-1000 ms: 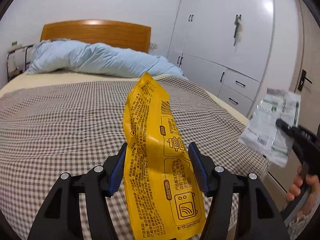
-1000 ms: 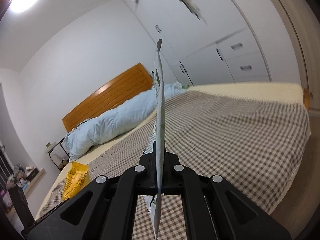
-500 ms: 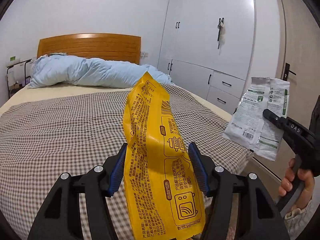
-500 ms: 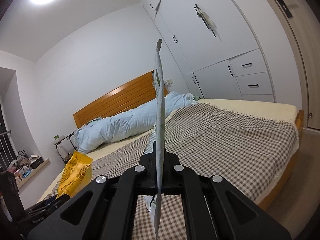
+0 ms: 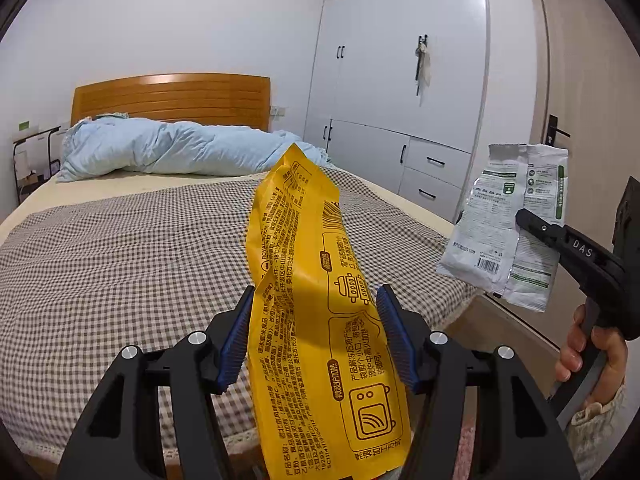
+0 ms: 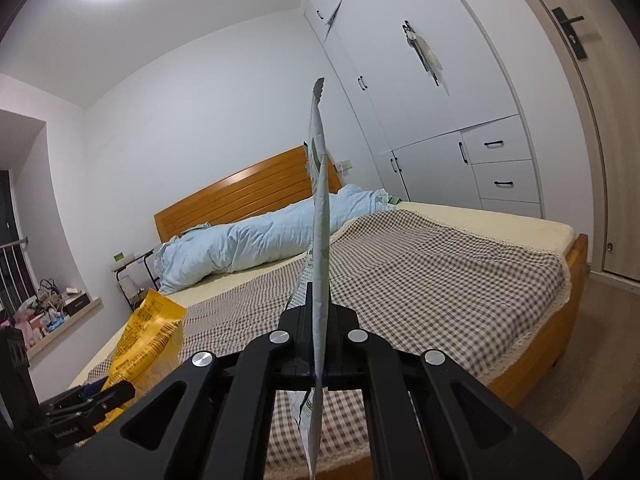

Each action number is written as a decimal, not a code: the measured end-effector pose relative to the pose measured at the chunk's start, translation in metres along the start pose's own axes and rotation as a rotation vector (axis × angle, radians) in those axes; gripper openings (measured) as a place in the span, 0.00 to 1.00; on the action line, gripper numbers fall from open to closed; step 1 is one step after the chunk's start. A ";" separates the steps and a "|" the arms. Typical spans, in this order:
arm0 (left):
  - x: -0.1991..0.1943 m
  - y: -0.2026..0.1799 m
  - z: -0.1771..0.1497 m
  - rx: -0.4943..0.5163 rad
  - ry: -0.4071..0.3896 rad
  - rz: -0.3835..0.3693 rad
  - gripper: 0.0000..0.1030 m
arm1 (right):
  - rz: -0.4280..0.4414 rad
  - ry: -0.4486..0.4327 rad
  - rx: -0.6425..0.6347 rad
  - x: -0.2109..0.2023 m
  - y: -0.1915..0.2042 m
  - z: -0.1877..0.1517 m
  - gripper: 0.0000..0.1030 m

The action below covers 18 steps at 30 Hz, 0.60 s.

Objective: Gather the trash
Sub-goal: 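Carry the yellow bag in the left tool while the right tool carries the paper packet to the bin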

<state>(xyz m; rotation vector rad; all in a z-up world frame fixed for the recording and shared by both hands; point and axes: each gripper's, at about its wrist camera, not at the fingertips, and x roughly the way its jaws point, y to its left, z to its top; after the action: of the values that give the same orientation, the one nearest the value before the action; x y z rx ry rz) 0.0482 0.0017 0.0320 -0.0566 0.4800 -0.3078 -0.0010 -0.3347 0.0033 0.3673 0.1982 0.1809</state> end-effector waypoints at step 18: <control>-0.026 -0.031 -0.047 0.059 0.082 -0.039 0.56 | 0.018 0.128 -0.033 -0.024 -0.021 -0.046 0.01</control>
<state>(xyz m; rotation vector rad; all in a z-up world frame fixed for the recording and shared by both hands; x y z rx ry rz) -0.0035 -0.0189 0.0059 0.0038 0.5512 -0.3628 -0.0314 -0.3438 -0.0430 0.3247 0.3177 0.2250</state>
